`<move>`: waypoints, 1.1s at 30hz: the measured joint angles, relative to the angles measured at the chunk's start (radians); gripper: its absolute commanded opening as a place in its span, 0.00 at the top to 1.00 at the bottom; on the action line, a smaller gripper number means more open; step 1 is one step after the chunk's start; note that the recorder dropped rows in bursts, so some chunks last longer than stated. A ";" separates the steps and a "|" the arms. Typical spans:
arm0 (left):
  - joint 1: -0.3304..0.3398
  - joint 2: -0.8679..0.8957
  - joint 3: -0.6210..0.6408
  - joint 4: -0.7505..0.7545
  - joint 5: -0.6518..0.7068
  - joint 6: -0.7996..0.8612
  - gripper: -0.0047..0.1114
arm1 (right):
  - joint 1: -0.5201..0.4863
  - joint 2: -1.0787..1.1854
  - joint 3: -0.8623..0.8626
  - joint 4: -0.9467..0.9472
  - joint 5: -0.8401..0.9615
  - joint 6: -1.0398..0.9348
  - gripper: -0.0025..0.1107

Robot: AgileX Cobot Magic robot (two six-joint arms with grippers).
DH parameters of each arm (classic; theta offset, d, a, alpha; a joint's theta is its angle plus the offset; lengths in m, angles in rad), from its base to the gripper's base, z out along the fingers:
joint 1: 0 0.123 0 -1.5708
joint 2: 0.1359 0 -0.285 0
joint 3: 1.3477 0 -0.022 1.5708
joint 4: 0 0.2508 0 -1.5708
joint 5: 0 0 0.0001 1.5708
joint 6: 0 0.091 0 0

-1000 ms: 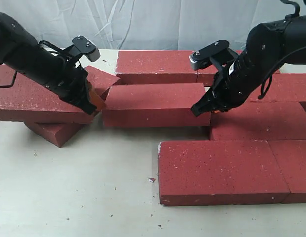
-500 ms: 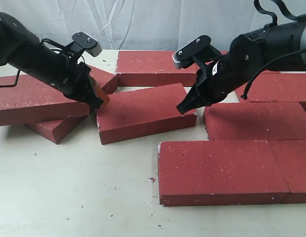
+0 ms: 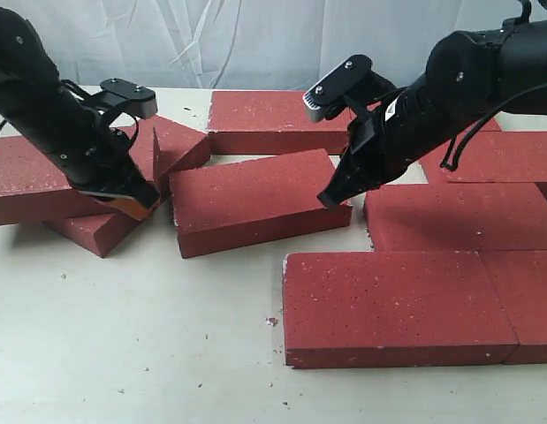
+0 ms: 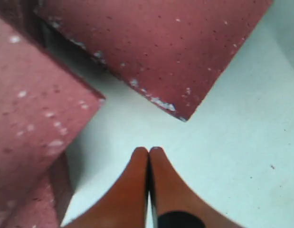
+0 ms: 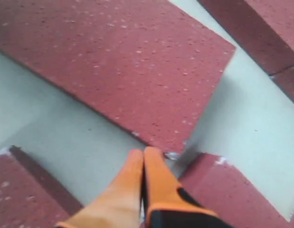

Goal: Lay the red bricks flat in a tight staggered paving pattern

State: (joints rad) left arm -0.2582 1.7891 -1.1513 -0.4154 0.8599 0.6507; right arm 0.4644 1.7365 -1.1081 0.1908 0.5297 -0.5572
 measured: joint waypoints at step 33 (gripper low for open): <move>-0.140 0.148 -0.051 0.080 -0.285 -0.068 0.96 | 0.017 0.088 0.000 0.173 0.114 -0.385 0.98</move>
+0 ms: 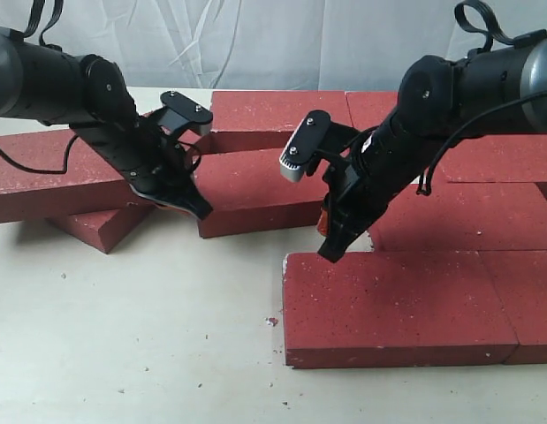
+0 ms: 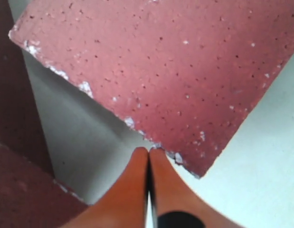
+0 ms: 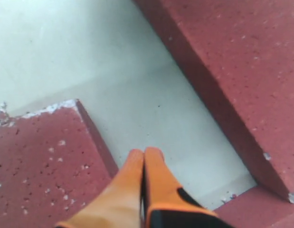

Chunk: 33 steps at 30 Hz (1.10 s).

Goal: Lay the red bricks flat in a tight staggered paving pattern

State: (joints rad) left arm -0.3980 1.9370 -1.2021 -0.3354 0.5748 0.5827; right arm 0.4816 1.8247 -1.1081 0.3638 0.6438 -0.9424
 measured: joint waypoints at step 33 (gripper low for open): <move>-0.002 0.013 -0.002 0.064 -0.150 0.000 0.96 | 0.000 0.173 0.000 -0.003 -0.450 0.002 0.98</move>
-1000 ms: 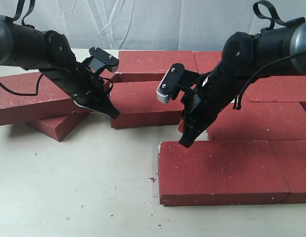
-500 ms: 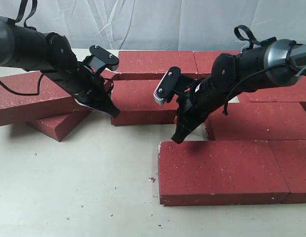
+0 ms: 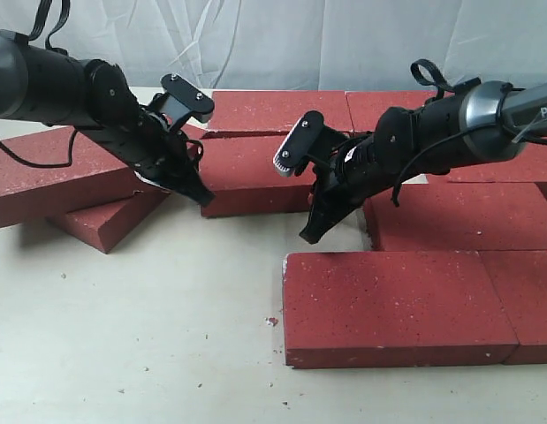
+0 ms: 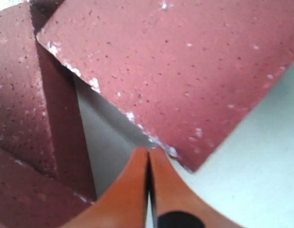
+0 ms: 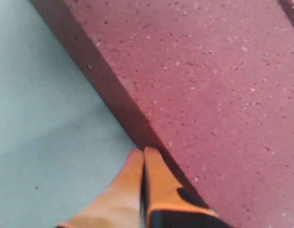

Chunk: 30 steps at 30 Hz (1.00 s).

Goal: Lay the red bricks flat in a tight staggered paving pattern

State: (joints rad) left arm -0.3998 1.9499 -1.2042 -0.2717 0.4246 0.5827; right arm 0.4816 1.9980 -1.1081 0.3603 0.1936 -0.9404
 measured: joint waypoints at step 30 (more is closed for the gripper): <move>-0.008 0.049 -0.001 -0.020 -0.086 0.000 0.96 | -0.125 -0.188 0.000 0.036 0.183 0.052 0.98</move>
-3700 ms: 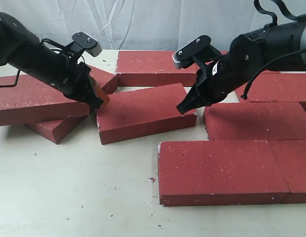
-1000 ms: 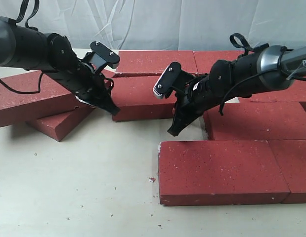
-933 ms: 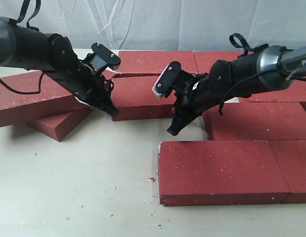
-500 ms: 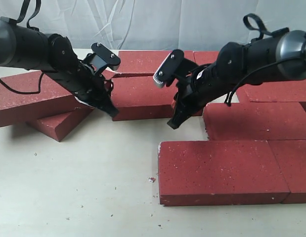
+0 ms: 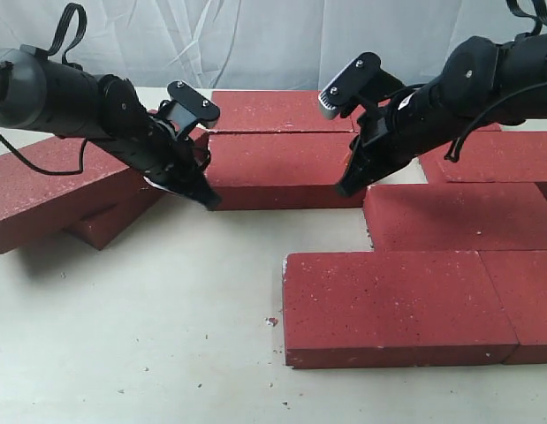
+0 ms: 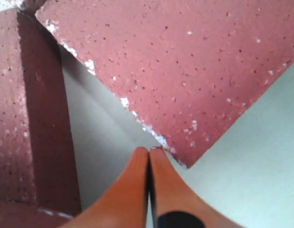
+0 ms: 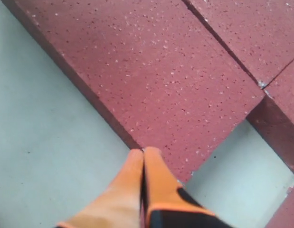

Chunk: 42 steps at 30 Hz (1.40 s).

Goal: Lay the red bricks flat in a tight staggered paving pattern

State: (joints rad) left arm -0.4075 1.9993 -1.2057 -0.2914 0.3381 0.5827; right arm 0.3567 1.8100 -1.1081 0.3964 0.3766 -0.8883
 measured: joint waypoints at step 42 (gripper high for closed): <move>-0.098 0.052 -0.039 -0.072 -0.155 0.004 0.96 | -0.004 -0.003 0.000 0.345 -0.125 -0.258 0.98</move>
State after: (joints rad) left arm -0.5057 2.0509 -1.2449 -0.3629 0.1827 0.5865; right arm 0.3527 1.8066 -1.1081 0.7418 0.2511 -1.1459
